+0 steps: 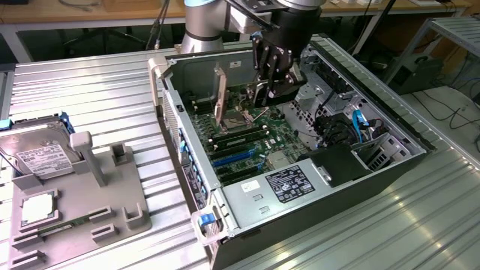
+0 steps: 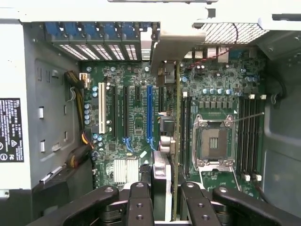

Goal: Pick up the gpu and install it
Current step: 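Insert the gpu into the slot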

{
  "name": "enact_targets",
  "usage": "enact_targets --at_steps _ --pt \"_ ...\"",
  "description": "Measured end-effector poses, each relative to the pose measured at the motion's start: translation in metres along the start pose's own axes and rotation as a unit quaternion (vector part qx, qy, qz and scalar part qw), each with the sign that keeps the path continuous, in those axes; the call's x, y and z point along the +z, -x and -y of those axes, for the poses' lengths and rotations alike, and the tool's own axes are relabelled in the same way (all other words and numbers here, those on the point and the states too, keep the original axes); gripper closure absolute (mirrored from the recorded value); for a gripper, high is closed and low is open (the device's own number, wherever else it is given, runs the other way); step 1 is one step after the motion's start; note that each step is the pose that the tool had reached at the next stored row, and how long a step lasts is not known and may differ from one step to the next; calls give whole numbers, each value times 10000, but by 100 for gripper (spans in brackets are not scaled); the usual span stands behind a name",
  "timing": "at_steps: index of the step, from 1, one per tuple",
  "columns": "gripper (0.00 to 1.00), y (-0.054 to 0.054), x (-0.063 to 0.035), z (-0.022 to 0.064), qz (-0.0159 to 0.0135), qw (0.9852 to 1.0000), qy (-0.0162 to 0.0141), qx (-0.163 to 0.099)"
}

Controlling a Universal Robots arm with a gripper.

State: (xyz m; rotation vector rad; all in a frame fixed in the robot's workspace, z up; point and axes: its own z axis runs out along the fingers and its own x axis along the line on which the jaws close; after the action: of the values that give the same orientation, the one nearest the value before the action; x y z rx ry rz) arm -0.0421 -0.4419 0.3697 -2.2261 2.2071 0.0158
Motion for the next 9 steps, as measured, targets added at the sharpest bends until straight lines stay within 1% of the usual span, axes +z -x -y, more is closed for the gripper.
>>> enact_targets --at_steps 6,9 --pt "71 0 94 -5 1 10000 2 -1" --pt "71 0 128 -40 2 10000 2 -2"
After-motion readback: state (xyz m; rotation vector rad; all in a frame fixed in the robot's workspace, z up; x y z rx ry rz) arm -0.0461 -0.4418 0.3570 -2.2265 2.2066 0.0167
